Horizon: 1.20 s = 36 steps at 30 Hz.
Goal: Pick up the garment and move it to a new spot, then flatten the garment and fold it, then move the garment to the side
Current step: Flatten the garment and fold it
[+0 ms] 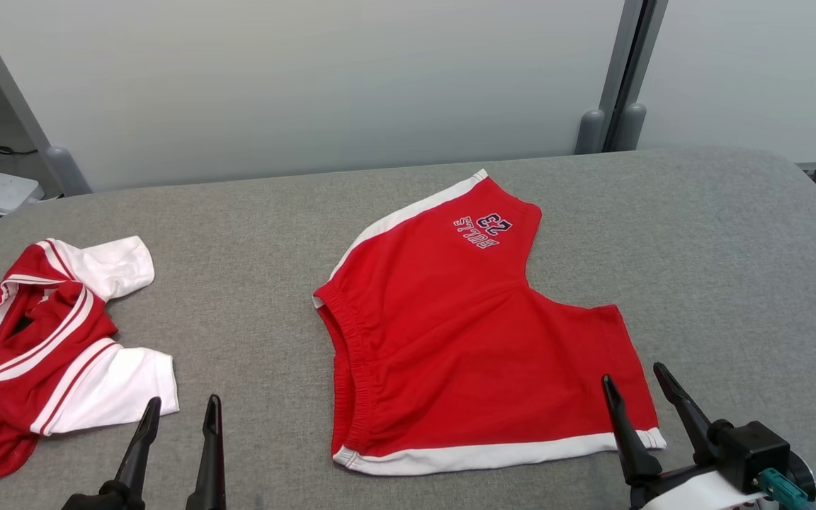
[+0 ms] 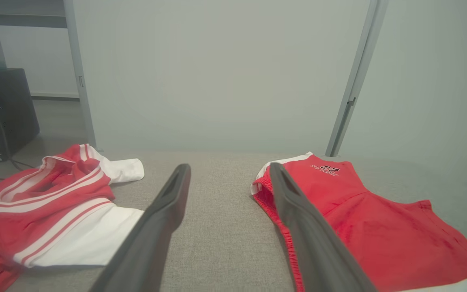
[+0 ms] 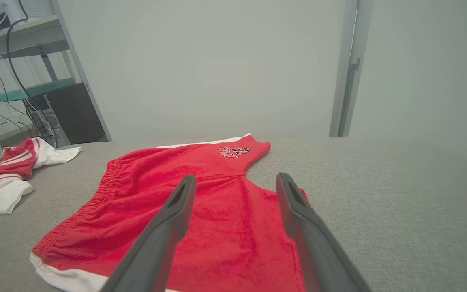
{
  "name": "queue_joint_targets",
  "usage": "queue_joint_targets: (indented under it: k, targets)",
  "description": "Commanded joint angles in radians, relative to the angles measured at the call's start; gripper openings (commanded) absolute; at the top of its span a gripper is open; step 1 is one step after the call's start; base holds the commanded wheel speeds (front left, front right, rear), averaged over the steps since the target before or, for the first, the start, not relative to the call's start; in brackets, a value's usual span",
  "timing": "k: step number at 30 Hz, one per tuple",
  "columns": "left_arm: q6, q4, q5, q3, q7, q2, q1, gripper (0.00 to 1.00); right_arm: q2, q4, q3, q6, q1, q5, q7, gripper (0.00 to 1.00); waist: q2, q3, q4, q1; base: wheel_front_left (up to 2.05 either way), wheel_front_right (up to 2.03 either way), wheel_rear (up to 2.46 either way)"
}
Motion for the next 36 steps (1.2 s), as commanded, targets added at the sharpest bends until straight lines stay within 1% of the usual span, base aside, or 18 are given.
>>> queue_joint_targets:
  k: [1,5,11,17,36]
  targets:
    - [-0.005,-0.014,0.011,0.037,-0.005,0.000,-0.026,1.00,-0.013,-0.019,0.012,0.000,-0.008,0.002,-0.006,1.00,0.0000,-0.002,-0.002,0.0000,0.00,0.00,0.00]
    - [-0.012,0.012,0.017,0.046,-0.005,-0.001,-0.020,1.00,-0.020,-0.030,0.004,0.000,0.011,0.010,-0.006,1.00,0.0000,-0.007,-0.012,0.0000,0.00,0.00,0.00]
    - [-0.002,0.021,0.012,0.049,-0.005,-0.001,-0.017,1.00,-0.022,-0.040,0.001,0.000,0.024,0.027,-0.006,1.00,0.0000,-0.009,-0.021,0.0000,0.00,0.00,0.00]
    - [-0.002,0.035,0.017,0.049,-0.005,-0.001,-0.014,1.00,-0.023,-0.048,-0.003,0.000,0.028,0.037,-0.006,1.00,0.0000,-0.011,-0.021,0.0000,0.00,0.00,0.00]
    - [-0.023,0.077,0.034,0.041,-0.005,-0.001,-0.023,1.00,-0.023,-0.054,0.005,0.000,0.030,0.053,-0.006,1.00,0.0000,-0.001,-0.011,0.0000,0.00,0.00,0.00]
